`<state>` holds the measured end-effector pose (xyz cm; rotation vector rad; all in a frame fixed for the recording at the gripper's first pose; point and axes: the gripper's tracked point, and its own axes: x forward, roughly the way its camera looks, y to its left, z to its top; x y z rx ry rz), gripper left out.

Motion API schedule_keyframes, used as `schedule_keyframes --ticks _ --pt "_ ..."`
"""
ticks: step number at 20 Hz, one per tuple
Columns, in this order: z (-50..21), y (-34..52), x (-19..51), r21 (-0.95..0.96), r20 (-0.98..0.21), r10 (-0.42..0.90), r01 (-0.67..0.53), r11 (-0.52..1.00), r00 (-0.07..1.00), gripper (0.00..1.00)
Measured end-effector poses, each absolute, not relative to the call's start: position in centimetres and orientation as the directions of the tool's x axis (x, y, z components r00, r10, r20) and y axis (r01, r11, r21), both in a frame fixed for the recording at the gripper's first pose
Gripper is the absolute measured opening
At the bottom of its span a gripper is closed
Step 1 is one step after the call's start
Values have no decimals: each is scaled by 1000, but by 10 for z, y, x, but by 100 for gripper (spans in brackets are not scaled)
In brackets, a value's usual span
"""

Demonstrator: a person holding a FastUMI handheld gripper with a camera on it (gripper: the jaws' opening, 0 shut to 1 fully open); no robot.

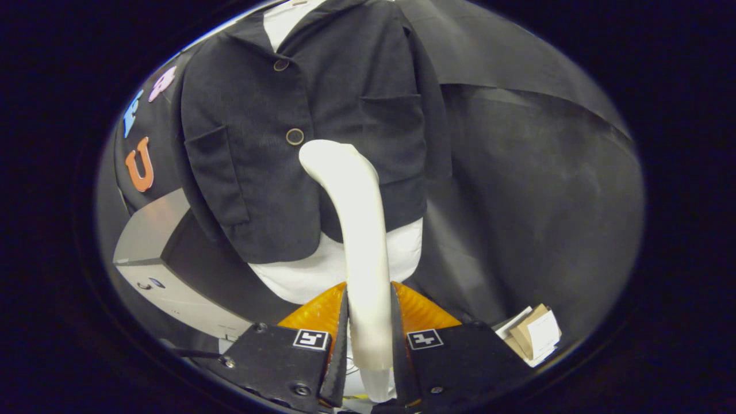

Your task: Iron the clothes twice with a garment steamer, once on the left side and once on the right side.

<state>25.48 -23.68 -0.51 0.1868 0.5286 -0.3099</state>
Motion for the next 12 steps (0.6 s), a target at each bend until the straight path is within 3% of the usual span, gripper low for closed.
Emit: schedule_keyframes --ticks 12 --pt "-31 -235 249 159 -544 -164 293 943 823 37"
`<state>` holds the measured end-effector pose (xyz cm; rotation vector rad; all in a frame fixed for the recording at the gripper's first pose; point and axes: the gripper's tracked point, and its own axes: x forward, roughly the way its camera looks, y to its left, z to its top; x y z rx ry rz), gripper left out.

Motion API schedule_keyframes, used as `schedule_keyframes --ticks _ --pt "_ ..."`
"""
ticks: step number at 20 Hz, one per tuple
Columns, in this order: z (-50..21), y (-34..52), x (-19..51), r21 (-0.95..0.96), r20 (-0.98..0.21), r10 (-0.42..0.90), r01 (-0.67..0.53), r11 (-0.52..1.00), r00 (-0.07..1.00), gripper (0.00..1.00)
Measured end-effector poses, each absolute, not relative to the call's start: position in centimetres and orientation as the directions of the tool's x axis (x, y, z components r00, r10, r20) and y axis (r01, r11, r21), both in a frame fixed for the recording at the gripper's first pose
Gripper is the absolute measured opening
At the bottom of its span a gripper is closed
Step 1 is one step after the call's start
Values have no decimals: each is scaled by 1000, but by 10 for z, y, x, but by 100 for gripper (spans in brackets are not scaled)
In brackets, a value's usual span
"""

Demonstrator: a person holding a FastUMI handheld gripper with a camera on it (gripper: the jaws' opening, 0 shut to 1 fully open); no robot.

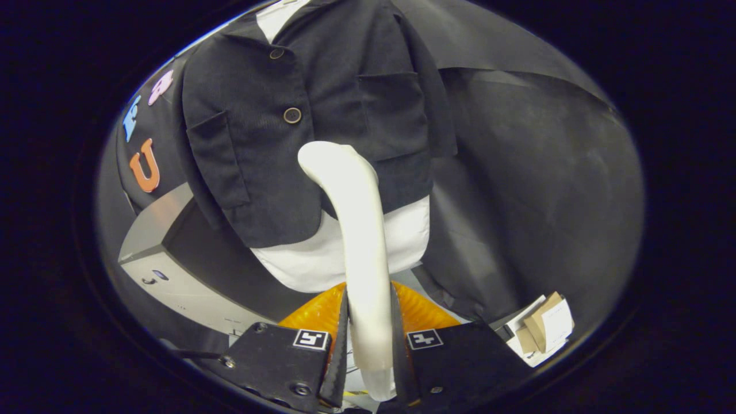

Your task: Iron the clothes twice with a garment steamer, once on the left side and once on the right side.

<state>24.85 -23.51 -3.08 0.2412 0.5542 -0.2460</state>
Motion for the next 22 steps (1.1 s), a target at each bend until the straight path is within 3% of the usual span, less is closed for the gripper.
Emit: schedule_keyframes --ticks 11,16,22 --pt "-78 -221 186 254 -524 -157 330 909 837 36" --pt "-88 -164 114 250 -512 -203 371 894 835 36" --pt "-83 -72 37 195 -510 -177 313 929 842 36"
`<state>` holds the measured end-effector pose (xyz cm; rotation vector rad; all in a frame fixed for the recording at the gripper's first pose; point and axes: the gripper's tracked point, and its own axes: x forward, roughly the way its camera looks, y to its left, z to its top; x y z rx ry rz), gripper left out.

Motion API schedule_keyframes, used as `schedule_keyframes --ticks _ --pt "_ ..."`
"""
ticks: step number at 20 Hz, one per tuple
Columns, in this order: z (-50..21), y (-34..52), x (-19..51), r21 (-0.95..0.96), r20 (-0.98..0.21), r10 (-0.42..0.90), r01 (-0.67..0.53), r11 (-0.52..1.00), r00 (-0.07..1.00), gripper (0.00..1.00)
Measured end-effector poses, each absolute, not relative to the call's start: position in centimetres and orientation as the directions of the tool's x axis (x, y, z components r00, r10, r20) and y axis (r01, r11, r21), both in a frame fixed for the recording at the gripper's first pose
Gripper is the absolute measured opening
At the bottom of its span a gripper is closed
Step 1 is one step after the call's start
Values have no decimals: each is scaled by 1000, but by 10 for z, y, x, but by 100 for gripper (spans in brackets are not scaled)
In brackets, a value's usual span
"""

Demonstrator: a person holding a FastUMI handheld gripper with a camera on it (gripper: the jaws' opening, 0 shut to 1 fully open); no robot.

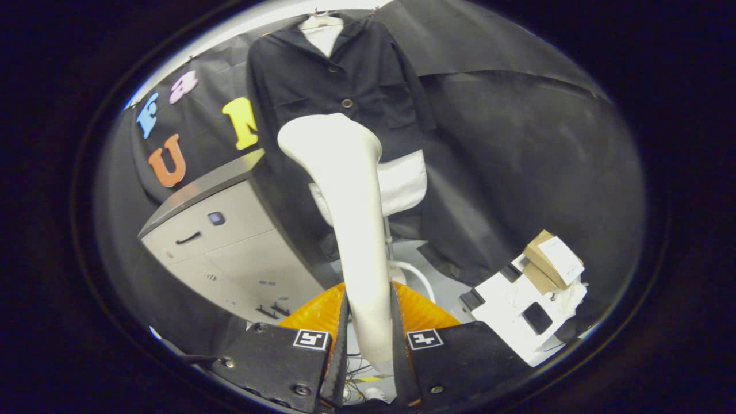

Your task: Iron the clothes twice with a garment steamer, once on the left side and once on the right side.

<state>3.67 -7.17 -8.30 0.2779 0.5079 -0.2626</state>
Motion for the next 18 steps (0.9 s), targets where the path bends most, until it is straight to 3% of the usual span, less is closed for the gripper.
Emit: schedule_keyframes --ticks 5,12,18 --pt "-73 -1 -26 115 -516 -108 193 974 850 36" --pt "-70 59 -62 43 -529 -21 51 998 848 36" --pt "-70 68 -69 24 -530 -2 17 1000 848 36"
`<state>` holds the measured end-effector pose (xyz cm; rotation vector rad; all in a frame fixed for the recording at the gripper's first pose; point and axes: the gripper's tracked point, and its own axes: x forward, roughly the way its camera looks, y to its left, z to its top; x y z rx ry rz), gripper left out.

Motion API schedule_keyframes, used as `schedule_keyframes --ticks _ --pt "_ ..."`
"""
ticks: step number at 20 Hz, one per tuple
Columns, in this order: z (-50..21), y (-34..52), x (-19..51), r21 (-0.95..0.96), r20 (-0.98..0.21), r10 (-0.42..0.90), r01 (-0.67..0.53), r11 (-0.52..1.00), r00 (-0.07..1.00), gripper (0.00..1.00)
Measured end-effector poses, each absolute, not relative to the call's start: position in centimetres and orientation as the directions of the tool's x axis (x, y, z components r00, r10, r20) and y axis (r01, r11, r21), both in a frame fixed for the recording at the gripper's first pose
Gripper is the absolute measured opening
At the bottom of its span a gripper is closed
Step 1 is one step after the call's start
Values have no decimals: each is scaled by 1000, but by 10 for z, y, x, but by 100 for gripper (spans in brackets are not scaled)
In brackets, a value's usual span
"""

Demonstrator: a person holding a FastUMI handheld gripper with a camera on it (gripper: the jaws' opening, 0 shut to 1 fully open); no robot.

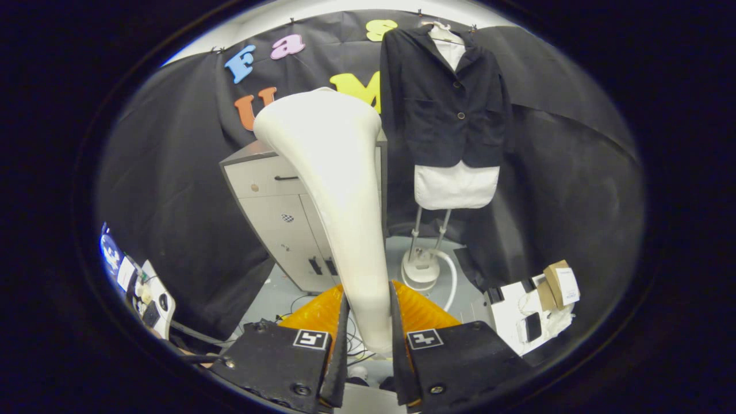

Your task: Iron the clothes twice with a garment steamer, once on the left side and once on the right side.

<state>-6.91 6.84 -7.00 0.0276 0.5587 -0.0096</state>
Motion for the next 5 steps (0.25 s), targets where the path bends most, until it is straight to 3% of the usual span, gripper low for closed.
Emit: schedule_keyframes --ticks 5 --pt "-65 68 -71 31 -513 -2 21 999 858 36"
